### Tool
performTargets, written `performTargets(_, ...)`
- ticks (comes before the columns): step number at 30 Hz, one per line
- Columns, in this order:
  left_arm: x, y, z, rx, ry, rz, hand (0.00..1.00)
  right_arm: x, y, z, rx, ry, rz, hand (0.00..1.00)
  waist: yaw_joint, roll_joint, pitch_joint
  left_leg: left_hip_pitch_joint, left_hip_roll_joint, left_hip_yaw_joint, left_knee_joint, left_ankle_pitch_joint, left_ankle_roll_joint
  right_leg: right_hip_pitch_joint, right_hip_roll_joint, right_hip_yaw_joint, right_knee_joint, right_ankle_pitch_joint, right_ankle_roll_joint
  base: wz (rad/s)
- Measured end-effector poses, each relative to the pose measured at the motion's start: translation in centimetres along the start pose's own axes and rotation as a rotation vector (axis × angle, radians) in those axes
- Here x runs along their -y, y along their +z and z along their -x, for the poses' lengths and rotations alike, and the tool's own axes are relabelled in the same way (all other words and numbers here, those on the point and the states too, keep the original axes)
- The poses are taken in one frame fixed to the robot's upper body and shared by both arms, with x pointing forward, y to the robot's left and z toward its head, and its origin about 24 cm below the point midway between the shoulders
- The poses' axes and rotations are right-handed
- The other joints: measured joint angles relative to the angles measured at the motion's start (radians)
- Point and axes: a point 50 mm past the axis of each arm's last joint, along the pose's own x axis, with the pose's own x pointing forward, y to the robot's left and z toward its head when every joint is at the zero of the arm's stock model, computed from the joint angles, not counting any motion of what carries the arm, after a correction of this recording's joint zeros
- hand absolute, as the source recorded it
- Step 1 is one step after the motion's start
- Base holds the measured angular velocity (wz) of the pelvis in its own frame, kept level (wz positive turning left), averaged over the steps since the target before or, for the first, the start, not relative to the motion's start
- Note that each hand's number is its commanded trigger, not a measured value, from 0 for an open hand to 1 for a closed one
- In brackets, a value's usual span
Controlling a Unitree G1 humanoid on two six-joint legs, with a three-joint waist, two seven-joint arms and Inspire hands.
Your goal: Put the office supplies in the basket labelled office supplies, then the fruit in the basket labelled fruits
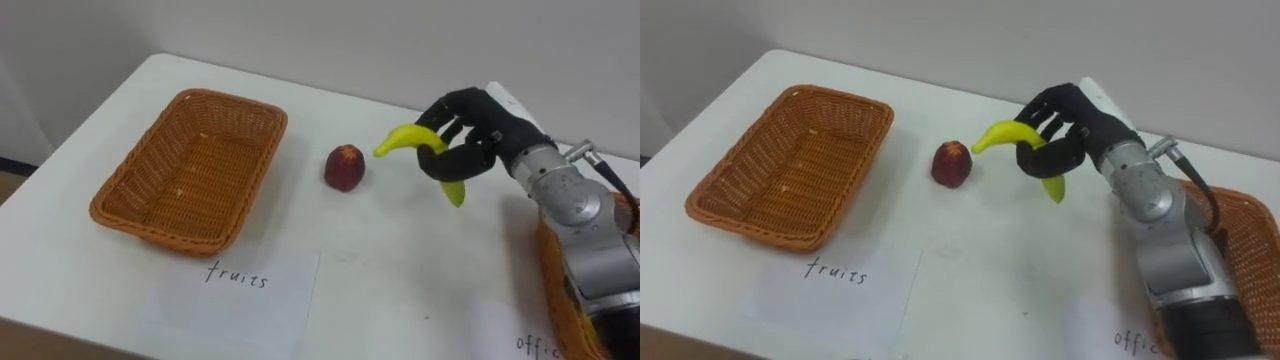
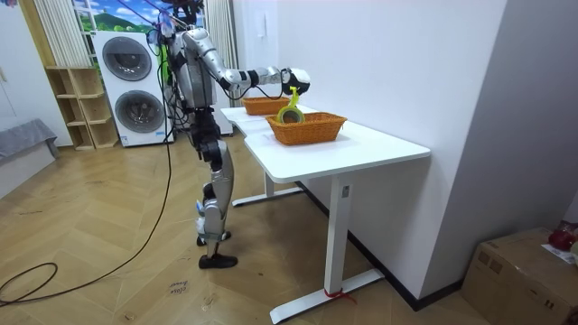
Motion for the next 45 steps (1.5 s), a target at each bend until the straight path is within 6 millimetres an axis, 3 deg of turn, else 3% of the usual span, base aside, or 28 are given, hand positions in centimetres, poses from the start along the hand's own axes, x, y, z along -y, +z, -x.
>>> performTargets(5, 0.3, 0.0, 0.1, -0.008, -0.008, -0.004, 0.00, -0.1, 0.9, 0.0, 0.036, -0.029, -0.012, 1.00, 0.001, 0.008, 0.0050, 0.000, 0.000, -0.001, 0.000, 0.000, 0.000, 0.000, -0.001, 0.000, 0.000, 0.000, 0.000, 0.00)
performTargets(21, 0.7, -0.1, 0.3, -0.007, 0.005, -0.002, 0.00, -1.8, 2.5, -0.6, 0.090, -0.006, -0.076, 1.00, 0.043, 0.003, 0.0003, 0.000, 0.000, -0.002, 0.000, 0.000, 0.000, -0.001, 0.001, -0.003, 0.001, 0.000, 0.001, 0.00)
performTargets(33, 1.2, -1.4, 0.6, -0.035, -0.010, -0.029, 0.00, -1.8, 5.7, -0.4, 0.225, 0.005, -0.078, 1.00, 0.082, 0.010, 0.0049, -0.006, -0.001, -0.016, 0.000, 0.001, 0.001, 0.001, 0.000, -0.030, 0.001, -0.001, 0.001, 0.03)
performTargets(40, 1.9, -1.3, 0.7, -0.043, -0.024, -0.034, 0.00, -3.5, 6.2, -0.6, 0.233, 0.050, -0.106, 1.00, 0.101, 0.010, 0.0055, -0.016, -0.007, -0.035, 0.002, 0.003, 0.002, 0.000, -0.001, -0.054, 0.000, -0.002, 0.003, 0.09)
performTargets(45, 2.0, -0.8, 0.7, -0.026, -0.024, -0.038, 0.00, -4.2, 5.3, -0.9, 0.189, 0.076, -0.142, 1.00, 0.121, 0.010, 0.0053, -0.029, -0.017, -0.057, 0.000, 0.006, 0.006, -0.007, -0.007, -0.057, -0.001, -0.007, 0.011, 0.12)
